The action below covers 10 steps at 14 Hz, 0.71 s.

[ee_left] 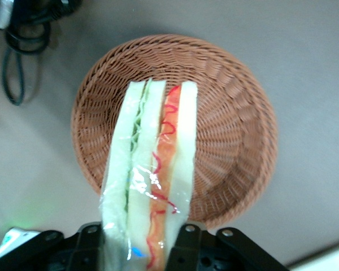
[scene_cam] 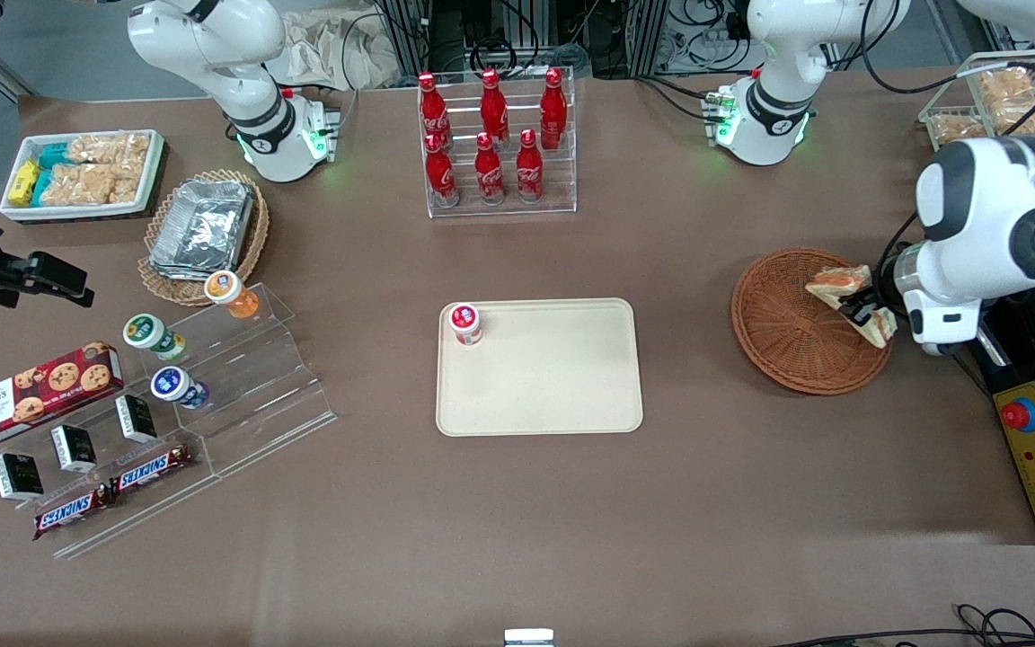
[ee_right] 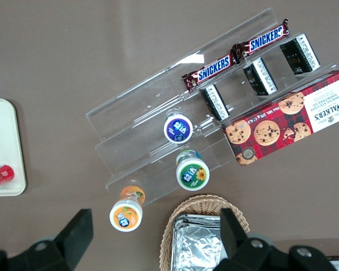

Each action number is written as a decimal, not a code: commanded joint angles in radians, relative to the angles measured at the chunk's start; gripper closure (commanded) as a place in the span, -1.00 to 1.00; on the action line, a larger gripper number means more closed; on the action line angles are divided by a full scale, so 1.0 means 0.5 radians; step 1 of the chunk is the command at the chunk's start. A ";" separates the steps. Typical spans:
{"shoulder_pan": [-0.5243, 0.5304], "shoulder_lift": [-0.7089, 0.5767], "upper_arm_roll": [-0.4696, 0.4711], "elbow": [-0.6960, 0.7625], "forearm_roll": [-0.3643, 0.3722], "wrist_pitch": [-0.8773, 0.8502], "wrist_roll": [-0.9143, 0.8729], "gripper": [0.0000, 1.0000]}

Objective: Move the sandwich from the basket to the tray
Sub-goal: 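Close the left gripper on the sandwich and lift it, then carry the held sandwich with the left gripper over the cream tray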

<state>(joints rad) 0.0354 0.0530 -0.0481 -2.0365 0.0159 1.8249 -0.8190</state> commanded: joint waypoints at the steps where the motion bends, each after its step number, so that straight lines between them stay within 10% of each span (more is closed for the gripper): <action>1: -0.009 0.029 -0.048 0.277 0.027 -0.247 0.125 0.37; 10: -0.006 0.114 -0.553 0.582 -0.019 -0.367 0.251 0.37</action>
<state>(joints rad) 0.0300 0.0661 -0.2676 -1.7860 0.0121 1.6646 -0.7070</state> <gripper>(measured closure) 0.683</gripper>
